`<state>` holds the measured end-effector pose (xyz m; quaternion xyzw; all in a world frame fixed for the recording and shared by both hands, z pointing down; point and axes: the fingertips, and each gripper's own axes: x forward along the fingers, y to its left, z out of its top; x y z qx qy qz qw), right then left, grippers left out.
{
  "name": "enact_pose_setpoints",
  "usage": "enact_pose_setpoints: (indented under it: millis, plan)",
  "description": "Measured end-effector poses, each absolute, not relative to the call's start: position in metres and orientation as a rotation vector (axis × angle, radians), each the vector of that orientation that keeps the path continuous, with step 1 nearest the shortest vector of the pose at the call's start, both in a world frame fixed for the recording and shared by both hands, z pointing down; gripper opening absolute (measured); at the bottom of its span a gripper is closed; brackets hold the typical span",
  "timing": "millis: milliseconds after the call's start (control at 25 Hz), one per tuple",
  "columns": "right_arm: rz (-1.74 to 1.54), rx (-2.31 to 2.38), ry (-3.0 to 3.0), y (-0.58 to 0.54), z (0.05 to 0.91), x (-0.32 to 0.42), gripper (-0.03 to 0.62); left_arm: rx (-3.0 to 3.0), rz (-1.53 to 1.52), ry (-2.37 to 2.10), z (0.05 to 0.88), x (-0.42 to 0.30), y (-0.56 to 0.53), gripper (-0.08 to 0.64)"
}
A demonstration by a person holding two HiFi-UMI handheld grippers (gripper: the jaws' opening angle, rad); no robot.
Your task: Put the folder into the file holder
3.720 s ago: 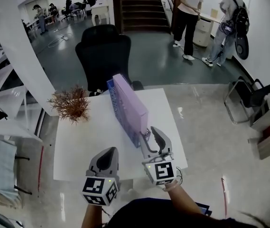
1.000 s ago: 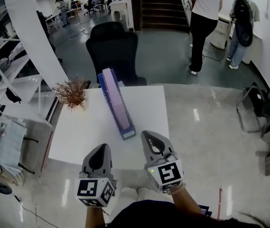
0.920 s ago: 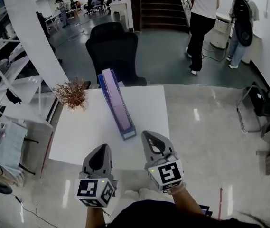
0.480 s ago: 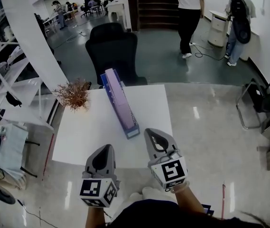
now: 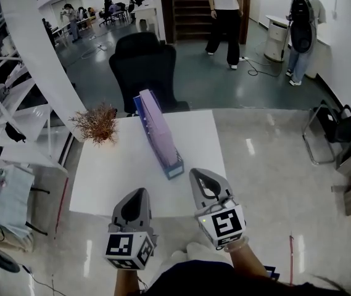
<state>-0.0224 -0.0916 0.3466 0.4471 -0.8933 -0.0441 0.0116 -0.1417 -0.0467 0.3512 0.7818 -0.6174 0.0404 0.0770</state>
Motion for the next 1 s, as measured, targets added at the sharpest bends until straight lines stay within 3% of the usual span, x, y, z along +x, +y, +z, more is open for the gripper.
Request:
enact_pose_setpoints:
  millis: [1000]
  plan:
    - [-0.17, 1.367, -2.758, -0.073, 0.341, -0.037, 0.0, 2.361, 0.071, -1.796, 0.358, -0.156, -0.036, 0.006]
